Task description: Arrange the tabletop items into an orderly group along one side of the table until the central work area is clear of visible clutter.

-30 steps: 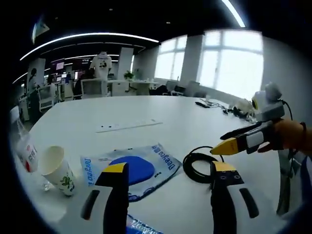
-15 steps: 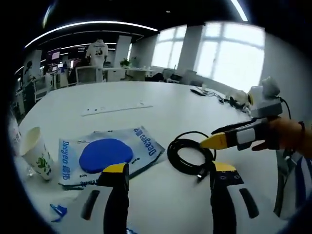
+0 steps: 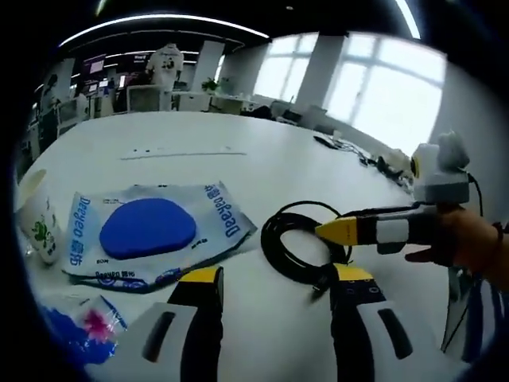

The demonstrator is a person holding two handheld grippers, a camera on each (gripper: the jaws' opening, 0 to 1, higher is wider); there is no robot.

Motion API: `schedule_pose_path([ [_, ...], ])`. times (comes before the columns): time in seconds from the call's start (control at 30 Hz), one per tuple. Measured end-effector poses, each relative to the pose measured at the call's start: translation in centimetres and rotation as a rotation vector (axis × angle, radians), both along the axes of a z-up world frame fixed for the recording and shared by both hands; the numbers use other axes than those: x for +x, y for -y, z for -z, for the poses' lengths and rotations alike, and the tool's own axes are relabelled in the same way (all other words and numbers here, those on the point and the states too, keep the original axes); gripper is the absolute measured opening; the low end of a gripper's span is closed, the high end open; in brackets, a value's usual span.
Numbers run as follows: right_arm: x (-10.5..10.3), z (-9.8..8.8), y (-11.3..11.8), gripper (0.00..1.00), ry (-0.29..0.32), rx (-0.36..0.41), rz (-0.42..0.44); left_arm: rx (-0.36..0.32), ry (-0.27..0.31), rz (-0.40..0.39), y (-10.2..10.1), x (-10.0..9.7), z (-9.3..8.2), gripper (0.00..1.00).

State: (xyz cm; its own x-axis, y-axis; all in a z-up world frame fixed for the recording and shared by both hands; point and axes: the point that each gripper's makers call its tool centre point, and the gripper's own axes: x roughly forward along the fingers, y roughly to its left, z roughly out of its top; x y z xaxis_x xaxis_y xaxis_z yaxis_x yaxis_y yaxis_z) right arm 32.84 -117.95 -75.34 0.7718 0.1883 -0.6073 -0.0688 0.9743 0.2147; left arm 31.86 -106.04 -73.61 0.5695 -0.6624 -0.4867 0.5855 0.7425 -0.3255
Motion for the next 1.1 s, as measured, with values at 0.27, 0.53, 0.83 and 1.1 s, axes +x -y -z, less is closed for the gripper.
schedule_pose_path([
  [0.27,-0.1,0.6,-0.4,0.4,-0.019,-0.082,0.008,-0.065,-0.054,-0.054,1.2,0.4,0.5,0.43],
  [0.53,-0.2,1.3,-0.2,0.3,-0.036,-0.109,0.045,-0.13,-0.1,-0.101,2.3,0.7,0.9,0.38],
  [0.83,-0.3,1.3,-0.2,0.23,-0.033,-0.106,0.091,-0.154,-0.126,-0.113,3.4,0.3,1.3,0.26],
  [1.1,-1.2,1.4,0.2,0.16,-0.07,-0.079,0.179,-0.119,-0.136,-0.127,3.1,0.2,2.0,0.18],
])
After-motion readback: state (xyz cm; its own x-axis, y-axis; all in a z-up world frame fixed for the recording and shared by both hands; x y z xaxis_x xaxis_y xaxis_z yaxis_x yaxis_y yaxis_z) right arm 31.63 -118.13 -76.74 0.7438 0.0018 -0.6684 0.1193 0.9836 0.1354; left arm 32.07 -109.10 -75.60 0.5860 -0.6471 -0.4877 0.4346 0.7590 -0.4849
